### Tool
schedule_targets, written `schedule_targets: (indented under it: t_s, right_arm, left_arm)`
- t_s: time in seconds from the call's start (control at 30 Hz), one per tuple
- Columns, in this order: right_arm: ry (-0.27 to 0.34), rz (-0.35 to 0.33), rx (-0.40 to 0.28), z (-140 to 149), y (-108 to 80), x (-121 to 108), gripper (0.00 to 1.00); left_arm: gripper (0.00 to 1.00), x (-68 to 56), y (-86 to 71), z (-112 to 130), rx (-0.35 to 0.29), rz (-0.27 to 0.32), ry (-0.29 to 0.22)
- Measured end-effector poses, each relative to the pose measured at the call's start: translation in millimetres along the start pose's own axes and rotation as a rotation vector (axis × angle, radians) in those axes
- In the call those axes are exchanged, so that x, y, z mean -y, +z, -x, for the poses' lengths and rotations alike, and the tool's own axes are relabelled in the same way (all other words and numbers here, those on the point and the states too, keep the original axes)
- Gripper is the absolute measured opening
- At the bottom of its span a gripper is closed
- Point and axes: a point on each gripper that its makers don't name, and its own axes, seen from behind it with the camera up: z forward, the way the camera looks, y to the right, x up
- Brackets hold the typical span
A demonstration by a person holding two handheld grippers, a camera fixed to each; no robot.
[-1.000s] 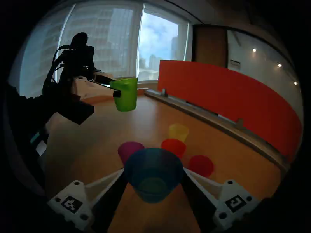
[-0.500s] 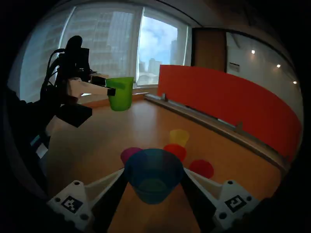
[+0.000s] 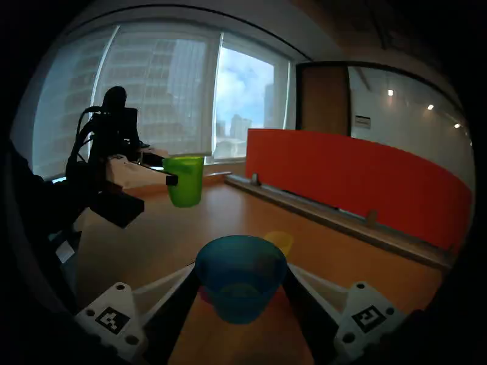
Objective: Pour water
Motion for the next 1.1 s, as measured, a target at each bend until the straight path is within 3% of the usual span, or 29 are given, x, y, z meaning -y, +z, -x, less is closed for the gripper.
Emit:
schedule_targets:
  t_s: [0.57,1.1]
  right_arm:
    - [-0.004,0.017,-0.070,-30.4,-4.8,-8.2,0.91]
    - [0.000,0.017,-0.103,-49.0,-10.2,-12.7,0.91]
  left_arm:
    - [0.84,-11.9,-7.9,-10.3,-0.069,0.012,-0.003]
    - [0.84,-22.5,-6.3,-5.8,-0.072,0.033,0.006]
